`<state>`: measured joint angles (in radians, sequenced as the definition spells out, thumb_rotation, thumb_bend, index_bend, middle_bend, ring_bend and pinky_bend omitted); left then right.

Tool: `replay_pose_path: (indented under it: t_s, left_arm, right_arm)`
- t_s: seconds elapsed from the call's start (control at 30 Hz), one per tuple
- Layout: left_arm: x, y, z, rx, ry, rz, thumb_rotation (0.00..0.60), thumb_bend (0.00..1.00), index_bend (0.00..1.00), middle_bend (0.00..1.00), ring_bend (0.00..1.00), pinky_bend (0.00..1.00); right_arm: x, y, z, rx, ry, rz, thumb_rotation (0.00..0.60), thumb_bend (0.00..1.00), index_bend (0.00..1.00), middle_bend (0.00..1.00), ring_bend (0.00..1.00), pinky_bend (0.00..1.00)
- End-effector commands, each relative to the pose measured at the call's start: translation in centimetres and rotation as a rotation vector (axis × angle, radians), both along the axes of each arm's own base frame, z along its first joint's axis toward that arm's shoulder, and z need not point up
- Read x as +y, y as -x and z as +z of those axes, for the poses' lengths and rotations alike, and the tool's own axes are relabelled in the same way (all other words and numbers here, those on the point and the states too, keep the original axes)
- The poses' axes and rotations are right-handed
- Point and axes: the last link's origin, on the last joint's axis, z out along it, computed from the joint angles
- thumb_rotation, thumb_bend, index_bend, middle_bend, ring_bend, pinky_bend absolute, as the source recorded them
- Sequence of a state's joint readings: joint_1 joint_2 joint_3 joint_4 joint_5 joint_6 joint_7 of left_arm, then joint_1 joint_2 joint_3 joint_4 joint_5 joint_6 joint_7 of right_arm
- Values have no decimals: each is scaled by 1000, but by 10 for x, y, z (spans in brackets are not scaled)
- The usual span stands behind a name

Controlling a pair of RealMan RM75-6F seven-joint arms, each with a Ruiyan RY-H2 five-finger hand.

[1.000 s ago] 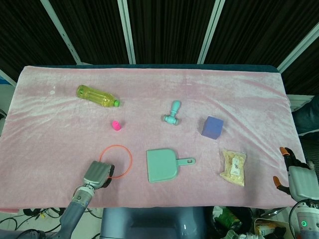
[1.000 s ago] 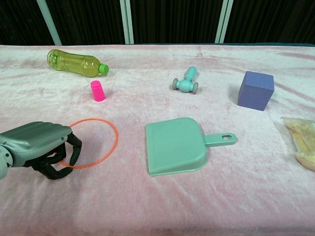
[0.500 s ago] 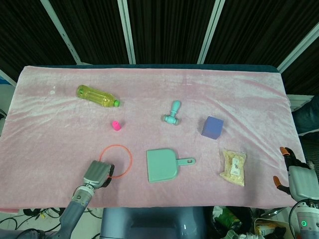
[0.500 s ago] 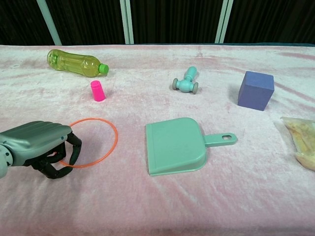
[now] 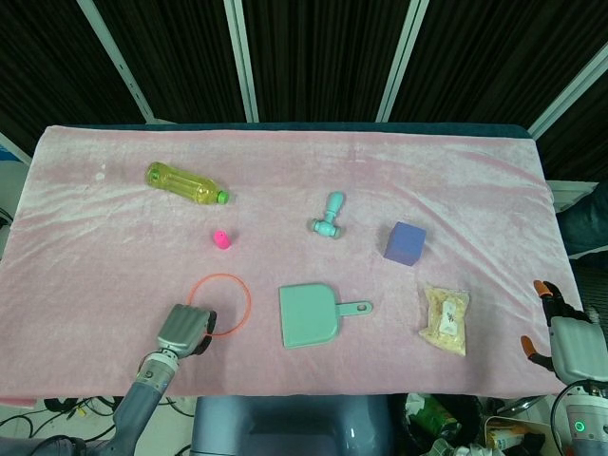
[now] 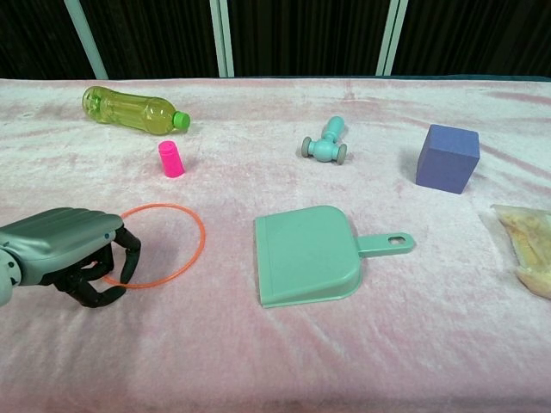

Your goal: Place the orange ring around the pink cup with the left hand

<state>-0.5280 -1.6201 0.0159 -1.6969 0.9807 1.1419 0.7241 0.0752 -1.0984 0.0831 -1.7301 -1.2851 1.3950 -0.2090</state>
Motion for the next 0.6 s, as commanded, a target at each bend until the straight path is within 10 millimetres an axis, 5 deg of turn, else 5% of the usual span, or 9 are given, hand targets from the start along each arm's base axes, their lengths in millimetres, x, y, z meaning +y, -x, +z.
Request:
replay_pose_path:
  t_s: [0.03, 0.6]
  left_arm:
    - [3, -3, 5, -20, -21, 1, 600, 478, 656, 953, 983, 1000]
    - [23, -28, 45, -118, -149, -47, 600, 478, 672, 955, 984, 1000]
  right_arm:
    - [0, 0, 0, -1, 0, -1, 600, 254, 3, 67, 269, 304]
    - [0, 0, -1, 1, -2, 0, 600, 254, 3, 67, 269, 305]
